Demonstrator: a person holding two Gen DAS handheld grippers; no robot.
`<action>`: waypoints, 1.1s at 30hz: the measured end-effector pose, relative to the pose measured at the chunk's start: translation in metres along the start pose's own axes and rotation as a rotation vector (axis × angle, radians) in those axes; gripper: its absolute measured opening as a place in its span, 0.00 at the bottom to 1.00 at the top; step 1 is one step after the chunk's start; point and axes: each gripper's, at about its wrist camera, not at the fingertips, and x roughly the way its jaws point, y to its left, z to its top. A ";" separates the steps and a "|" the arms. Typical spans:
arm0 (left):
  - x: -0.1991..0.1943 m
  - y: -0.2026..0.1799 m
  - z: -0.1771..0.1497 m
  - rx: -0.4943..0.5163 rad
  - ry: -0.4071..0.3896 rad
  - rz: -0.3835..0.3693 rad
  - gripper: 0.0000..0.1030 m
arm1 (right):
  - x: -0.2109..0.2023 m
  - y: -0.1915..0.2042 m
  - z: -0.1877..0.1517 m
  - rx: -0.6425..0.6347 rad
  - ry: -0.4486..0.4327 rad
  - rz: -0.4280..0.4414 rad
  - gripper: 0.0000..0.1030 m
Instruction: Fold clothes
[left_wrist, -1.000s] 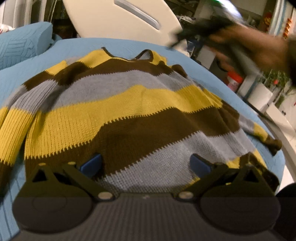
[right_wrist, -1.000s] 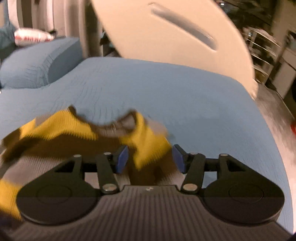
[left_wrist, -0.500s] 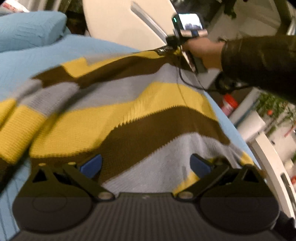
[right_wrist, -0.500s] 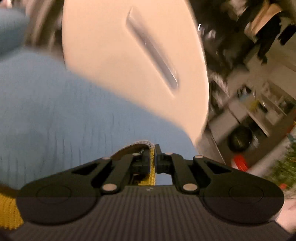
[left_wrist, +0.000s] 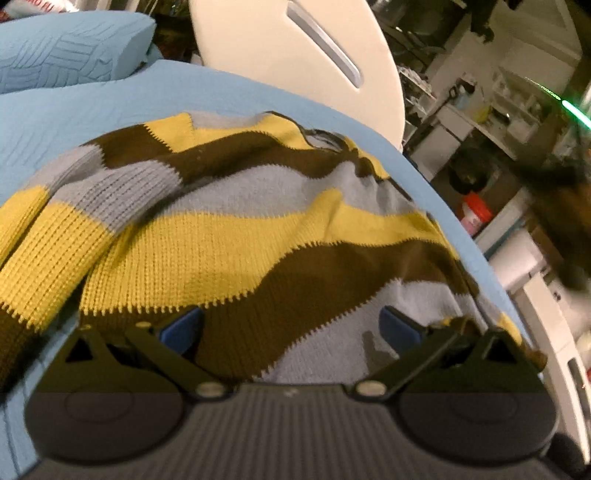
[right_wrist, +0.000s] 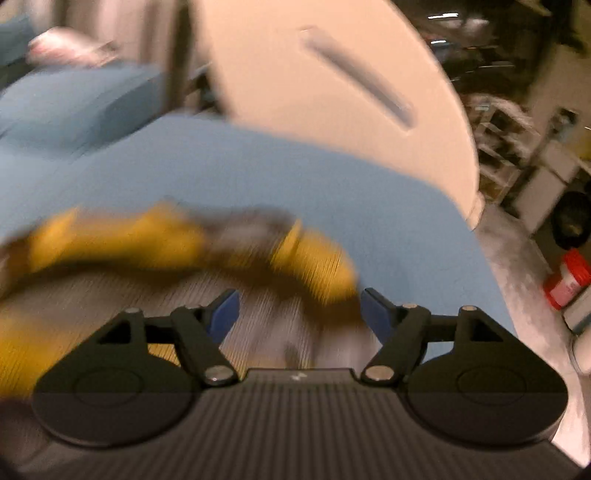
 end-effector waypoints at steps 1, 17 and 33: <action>-0.001 0.001 0.001 -0.007 -0.003 0.003 1.00 | -0.023 0.014 -0.025 -0.018 0.032 0.026 0.73; -0.148 -0.062 -0.064 0.381 0.100 0.116 1.00 | -0.064 0.047 -0.196 -0.207 0.322 -0.120 0.27; -0.193 -0.049 -0.083 0.404 -0.014 0.235 1.00 | -0.163 0.097 -0.193 0.453 -0.054 0.359 0.82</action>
